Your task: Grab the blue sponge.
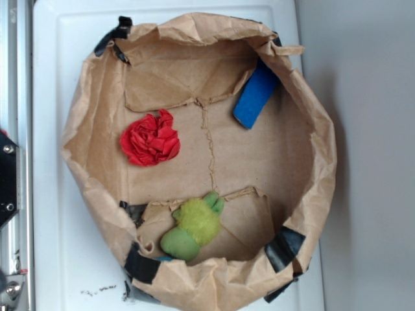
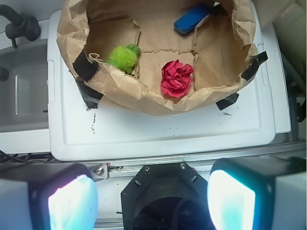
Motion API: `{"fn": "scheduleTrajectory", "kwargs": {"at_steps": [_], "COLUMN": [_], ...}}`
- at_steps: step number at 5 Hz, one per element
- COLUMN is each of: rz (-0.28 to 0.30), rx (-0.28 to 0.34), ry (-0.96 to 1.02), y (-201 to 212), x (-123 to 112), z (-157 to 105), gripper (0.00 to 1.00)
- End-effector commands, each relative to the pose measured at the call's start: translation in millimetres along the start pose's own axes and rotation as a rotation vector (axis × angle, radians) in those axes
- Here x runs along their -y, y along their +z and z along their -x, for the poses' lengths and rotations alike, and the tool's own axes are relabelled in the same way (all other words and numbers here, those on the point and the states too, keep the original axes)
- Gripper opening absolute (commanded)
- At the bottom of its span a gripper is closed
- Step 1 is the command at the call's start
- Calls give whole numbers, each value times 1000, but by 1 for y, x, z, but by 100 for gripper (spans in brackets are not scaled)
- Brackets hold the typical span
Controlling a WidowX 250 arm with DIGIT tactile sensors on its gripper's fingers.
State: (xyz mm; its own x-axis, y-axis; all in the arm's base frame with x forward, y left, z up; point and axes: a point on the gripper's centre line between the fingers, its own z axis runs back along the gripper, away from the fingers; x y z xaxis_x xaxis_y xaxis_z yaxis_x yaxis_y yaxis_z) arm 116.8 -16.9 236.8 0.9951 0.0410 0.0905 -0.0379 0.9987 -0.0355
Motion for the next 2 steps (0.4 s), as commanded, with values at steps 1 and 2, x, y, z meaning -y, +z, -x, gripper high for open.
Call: {"fn": "scheduleTrajectory", "kwargs": {"at_steps": [1, 2], "rz": [0, 33], "rx": [0, 52], "ry": [0, 19], "y": [0, -16], "x": [0, -15], "z": [0, -49], "gripper": [100, 100]}}
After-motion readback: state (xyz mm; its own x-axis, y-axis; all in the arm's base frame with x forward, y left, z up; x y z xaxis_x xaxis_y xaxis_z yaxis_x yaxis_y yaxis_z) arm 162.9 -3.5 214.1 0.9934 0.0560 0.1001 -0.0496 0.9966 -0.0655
